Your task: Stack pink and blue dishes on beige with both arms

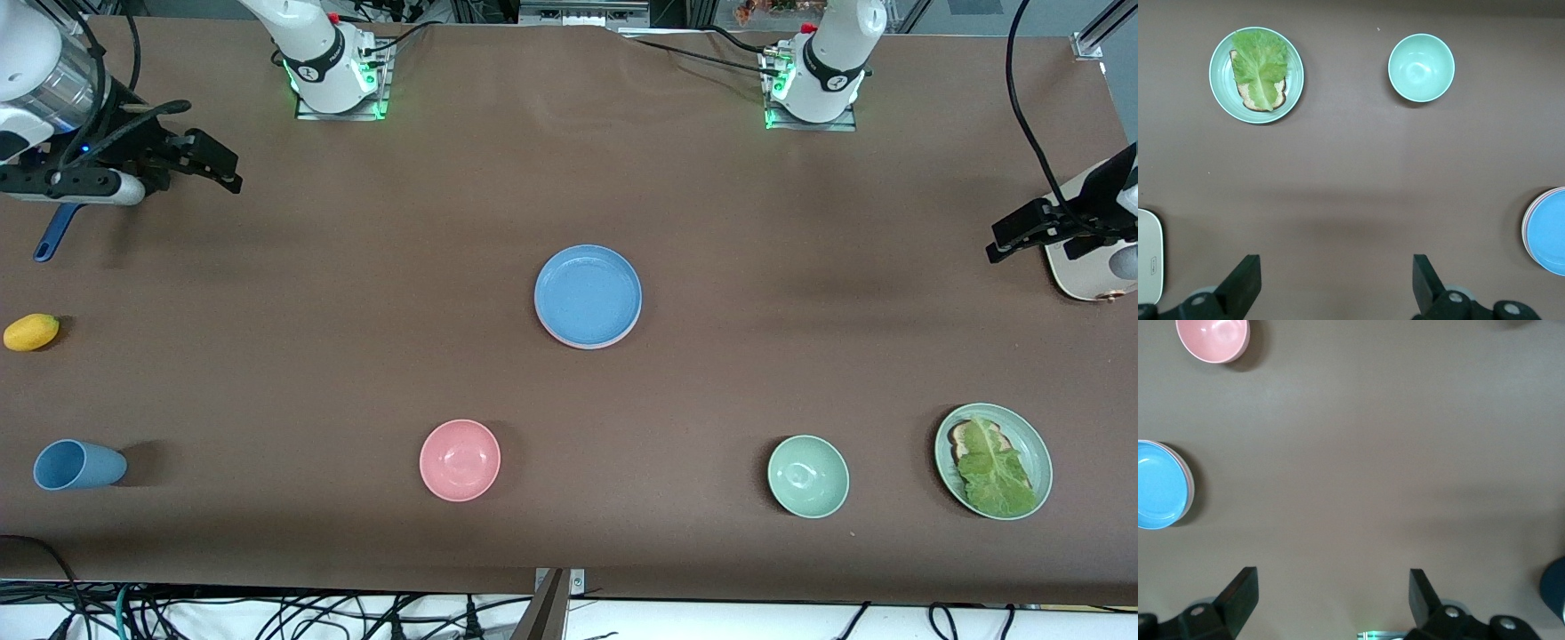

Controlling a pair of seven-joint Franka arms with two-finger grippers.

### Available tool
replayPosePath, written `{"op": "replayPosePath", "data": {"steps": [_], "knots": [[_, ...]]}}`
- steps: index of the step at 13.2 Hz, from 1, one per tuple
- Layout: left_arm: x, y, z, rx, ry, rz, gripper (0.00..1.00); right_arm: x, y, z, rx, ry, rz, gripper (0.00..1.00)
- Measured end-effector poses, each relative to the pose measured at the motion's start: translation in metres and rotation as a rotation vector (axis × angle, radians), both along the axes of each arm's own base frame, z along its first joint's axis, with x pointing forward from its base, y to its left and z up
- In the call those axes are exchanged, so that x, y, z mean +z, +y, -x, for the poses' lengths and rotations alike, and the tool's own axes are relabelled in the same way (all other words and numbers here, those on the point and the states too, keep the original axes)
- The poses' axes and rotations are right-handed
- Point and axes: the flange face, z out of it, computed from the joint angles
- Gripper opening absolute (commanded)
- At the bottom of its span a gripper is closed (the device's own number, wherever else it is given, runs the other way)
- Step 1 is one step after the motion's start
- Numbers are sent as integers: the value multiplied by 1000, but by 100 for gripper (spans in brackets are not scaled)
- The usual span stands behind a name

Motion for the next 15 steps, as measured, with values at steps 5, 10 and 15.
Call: {"op": "replayPosePath", "data": {"steps": [5, 10, 15], "knots": [[0, 0, 0, 0, 0, 0, 100, -2, -7, -21, -3, -24, 27, 100], [-1, -1, 0, -1, 1, 0, 100, -8, -8, -33, -16, 15, 24, 100], [-2, -4, -1, -7, 4, 1, 100, -8, -6, -32, -11, 19, 25, 100]]}}
